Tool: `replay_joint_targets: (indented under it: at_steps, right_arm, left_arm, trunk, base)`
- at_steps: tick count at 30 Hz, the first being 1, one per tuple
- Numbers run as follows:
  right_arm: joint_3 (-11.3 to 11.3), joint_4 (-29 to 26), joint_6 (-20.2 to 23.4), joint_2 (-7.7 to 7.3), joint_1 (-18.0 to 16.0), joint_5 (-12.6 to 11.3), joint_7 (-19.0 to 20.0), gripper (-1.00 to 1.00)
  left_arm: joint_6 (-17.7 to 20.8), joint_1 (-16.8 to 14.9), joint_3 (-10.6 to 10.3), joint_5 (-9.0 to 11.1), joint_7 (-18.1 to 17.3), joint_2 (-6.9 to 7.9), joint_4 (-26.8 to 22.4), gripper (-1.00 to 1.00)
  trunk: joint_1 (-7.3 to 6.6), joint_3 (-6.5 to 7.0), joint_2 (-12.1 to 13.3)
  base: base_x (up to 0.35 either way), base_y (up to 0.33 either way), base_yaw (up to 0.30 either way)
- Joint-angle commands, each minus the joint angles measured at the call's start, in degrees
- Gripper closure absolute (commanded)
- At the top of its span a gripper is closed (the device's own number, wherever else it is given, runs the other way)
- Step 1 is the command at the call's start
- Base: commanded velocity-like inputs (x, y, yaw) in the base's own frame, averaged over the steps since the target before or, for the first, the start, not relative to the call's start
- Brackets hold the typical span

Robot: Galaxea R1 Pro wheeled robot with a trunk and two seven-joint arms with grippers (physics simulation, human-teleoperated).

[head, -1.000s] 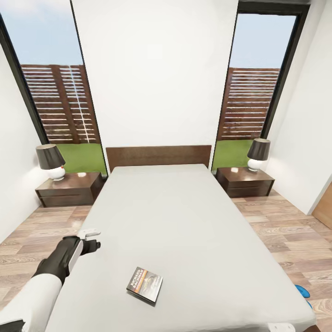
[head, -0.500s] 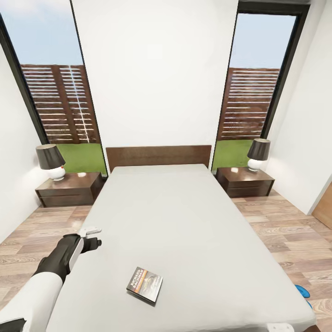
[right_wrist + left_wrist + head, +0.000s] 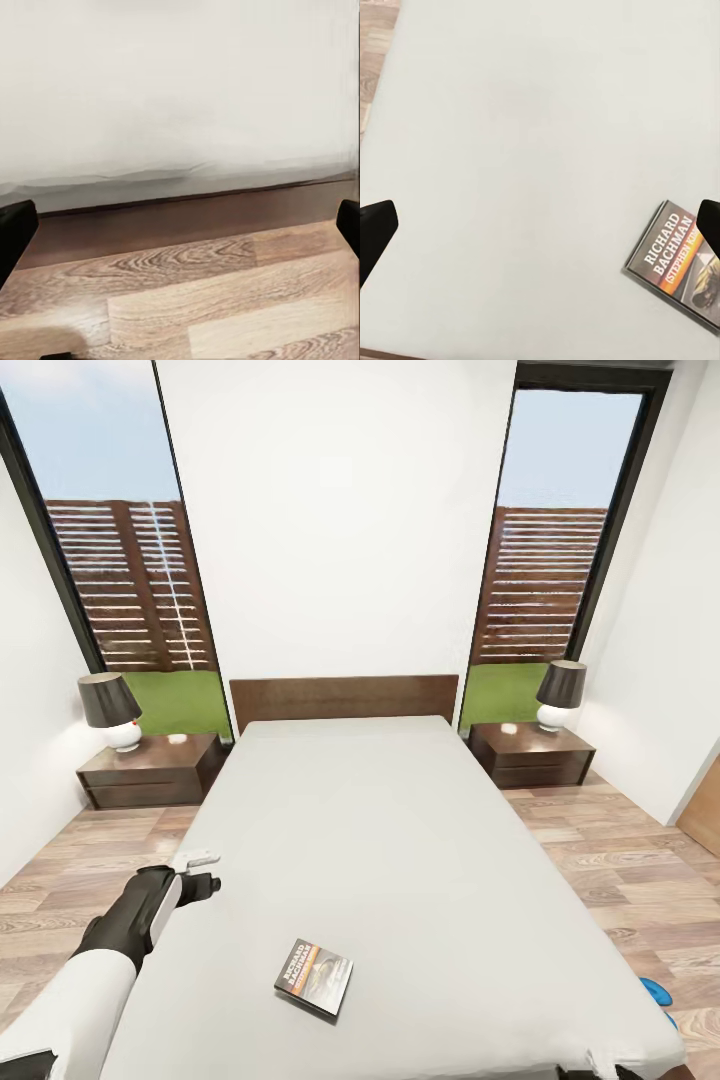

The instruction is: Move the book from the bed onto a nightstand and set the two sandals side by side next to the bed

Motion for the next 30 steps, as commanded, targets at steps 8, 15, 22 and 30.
replay_joint_targets:
  at_steps: [8, 15, 22, 30]
  right_arm:
    - [-5.2, -9.5, 0.8, -0.77, 0.3, 0.5, 0.4, -1.0]
    - [-8.2, -15.8, 6.0, -0.87, 0.6, 0.5, 0.4, -1.0]
    - [-9.1, -16.9, 8.9, -1.27, 0.7, 0.6, 0.3, -1.0]
    - [-20.7, -15.3, 9.6, -5.75, 7.6, 0.7, 0.1, -1.0]
  left_arm:
    - [0.2, -0.1, 0.1, -0.2, 0.1, -0.04, -0.1, -1.0]
    - [0.1, -0.1, 0.1, -0.4, 0.1, -0.2, -0.2, -1.0]
    - [0.0, -0.1, 0.0, -0.4, 0.1, -0.33, -0.1, -1.0]
    - [-0.1, 0.0, 0.0, -0.4, 0.1, -0.38, -0.2, -1.0]
  trunk:
    - [0.04, -0.13, -0.1]
    - [0.04, -0.13, -0.1]
    - [0.04, -0.13, -0.1]
    - [0.04, -0.13, -0.1]
  base:
    - [0.0, 0.0, 0.0]
    - [0.0, 0.0, 0.0]
    - [0.0, 0.0, 0.0]
    - [0.0, 0.0, 0.0]
